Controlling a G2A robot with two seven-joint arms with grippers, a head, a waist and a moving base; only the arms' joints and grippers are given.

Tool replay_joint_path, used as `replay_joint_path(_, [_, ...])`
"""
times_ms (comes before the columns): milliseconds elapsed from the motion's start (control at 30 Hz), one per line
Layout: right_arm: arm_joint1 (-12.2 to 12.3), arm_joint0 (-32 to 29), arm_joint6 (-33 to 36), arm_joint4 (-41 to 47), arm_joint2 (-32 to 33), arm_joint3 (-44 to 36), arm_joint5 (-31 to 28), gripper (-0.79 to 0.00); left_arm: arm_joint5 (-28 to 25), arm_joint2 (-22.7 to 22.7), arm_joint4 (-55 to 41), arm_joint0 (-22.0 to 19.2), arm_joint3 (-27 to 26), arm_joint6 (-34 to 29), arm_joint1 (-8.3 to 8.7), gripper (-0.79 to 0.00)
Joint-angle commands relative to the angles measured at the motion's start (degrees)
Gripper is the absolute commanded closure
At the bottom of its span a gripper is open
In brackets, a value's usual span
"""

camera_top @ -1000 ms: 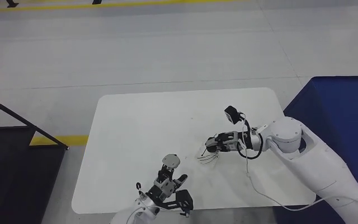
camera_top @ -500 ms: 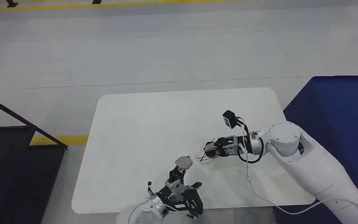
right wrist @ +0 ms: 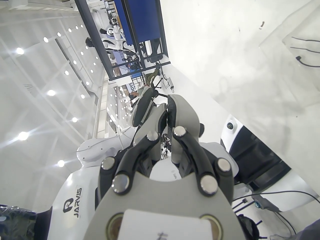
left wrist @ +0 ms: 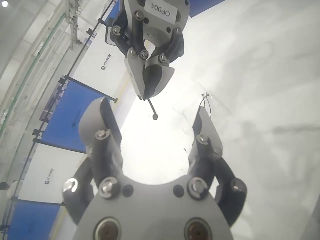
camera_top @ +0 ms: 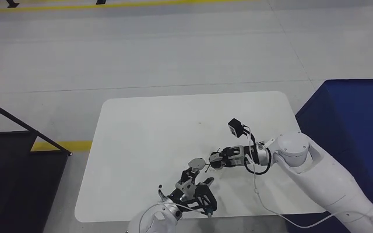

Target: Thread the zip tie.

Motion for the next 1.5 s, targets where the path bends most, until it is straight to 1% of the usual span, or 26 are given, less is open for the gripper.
replay_joint_path(0, [-0.06,-0.12,-0.13,-0.19,0.18,-0.04,0.1,0.0,-0.12,0.1,-0.14,0.09,-0.06,0.43,0.0,-0.345])
replay_joint_path(33, [-0.09,-0.17,-0.17,-0.31,0.27,-0.1,0.16,0.0,-0.1,0.01,-0.23,0.16,-0.09,0.59,0.01,-0.342])
replay_joint_path(200, [-0.29,-0.46,-0.43,-1.17,0.35,-0.68,0.65,0.0,0.12,-0.41,-0.24,0.48,-0.13,0.98,0.09,-0.268])
replay_joint_path(300, [-0.41,-0.55,-0.78,-1.97,0.4,-0.94,0.72,0.0,0.14,-0.52,-0.26,0.56,-0.06,1.17,0.1,-0.246])
replay_joint_path(367, [-0.5,-0.67,-0.9,-2.13,0.47,-1.03,0.85,0.0,0.12,-0.54,0.02,0.49,0.15,1.32,0.11,-0.215])
replay_joint_path(433, [-0.57,-0.75,-0.91,-2.38,0.55,-1.16,0.89,0.0,0.0,-0.54,-0.07,0.4,0.32,1.5,0.1,-0.077])
replay_joint_path(467, [-0.61,-0.77,-0.91,-2.51,0.6,-1.17,0.98,0.0,0.03,-0.54,-0.22,0.38,0.33,1.6,0.09,-0.028])
replay_joint_path(500, [-0.64,-0.79,-0.94,-2.65,0.66,-1.23,0.99,0.0,0.09,-0.57,-0.48,0.38,0.41,1.61,0.07,0.0])
replay_joint_path(700, [-0.78,-0.96,-1.08,-3.64,1.1,-1.81,1.72,0.0,-0.37,-0.67,-1.15,0.09,0.52,1.56,0.01,0.0])
replay_joint_path(733, [-0.79,-0.99,-1.04,-3.66,1.28,-2.02,1.84,-0.754,-0.46,-0.74,-1.17,0.1,0.41,1.56,0.02,0.0])
replay_joint_path(767, [-0.78,-1.02,-0.91,-3.7,1.51,-2.15,1.86,-0.785,-0.53,-0.82,-1.14,0.15,0.25,1.59,0.04,0.0])
replay_joint_path(933, [-0.69,-0.97,-0.06,-3.9,2.16,-2.02,1.54,-0.785,-0.51,-2.44,-3.17,0.96,-1.1,2.16,0.25,0.0])
replay_joint_path(967, [-0.69,-0.97,-0.06,-3.9,2.16,-2.02,1.54,-0.785,2.28,-3.49,-3.45,1.24,-1.82,2.28,0.24,0.0])
replay_joint_path(1000, [-0.69,-0.97,-0.06,-3.9,2.16,-2.02,1.54,-0.785,6.16,-4.32,-3.19,1.69,-2.7,3.21,0.22,0.0])
replay_joint_path(1133, [-0.69,-0.97,-0.06,-3.9,2.16,-2.02,1.54,-0.785,6.16,-4.32,-3.19,1.69,-2.7,3.21,0.22,0.0])
replay_joint_path(1200, [-0.59,-1.28,0.07,-3.73,3.24,-2.24,-0.67,-0.785,5.97,-4.54,-3.96,1.7,-3.0,3.38,0.21,0.0])
replay_joint_path(1267, [-0.19,-1.75,2.58,-1.0,6.38,-1.38,-4.73,-0.785,3.32,-5.95,-8.85,2.06,-4.41,1.86,0.25,0.0])
replay_joint_path(1367, [0.82,-3.31,6.11,0.57,12.08,-0.46,-10.2,-0.785,-6.08,-9.37,-21.33,2.63,-7.51,-1.79,0.52,0.0])
replay_joint_path(1433, [1.44,-4.73,9.32,1.74,15.38,-0.36,-13.0,-0.785,-14.04,-11.68,-33.99,3.16,-8.64,-4.33,0.71,0.0])
replay_joint_path(1467, [1.69,-5.31,10.71,2.53,16.95,-0.1,-14.19,-0.785,-17.68,-12.96,-42.33,3.33,-8.83,-6.06,0.76,0.0])
